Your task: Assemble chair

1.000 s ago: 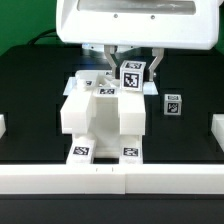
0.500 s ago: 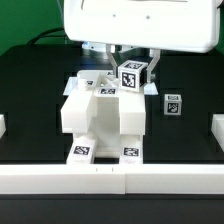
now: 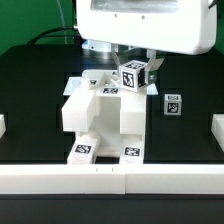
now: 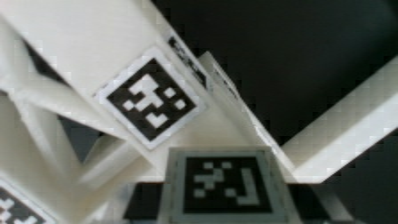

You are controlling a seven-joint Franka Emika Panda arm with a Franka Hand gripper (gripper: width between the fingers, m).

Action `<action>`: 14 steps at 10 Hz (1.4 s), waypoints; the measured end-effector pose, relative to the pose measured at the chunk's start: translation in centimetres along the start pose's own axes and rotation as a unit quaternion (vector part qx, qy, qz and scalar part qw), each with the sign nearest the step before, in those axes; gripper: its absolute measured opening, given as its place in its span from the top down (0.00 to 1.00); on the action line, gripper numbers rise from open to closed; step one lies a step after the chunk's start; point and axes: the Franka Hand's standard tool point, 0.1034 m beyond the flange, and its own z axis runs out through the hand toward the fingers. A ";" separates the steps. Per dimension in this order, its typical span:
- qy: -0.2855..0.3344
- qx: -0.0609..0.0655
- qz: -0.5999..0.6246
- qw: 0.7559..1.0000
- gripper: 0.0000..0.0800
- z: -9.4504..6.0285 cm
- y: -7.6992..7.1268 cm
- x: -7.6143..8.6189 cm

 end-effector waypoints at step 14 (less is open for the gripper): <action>0.000 0.006 -0.162 0.987 0.19 -0.2 -0.4 0.1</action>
Offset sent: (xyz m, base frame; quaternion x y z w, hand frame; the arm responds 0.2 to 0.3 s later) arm -0.0015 -0.0038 -0.0061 -0.0014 -0.0054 0.1972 0.9803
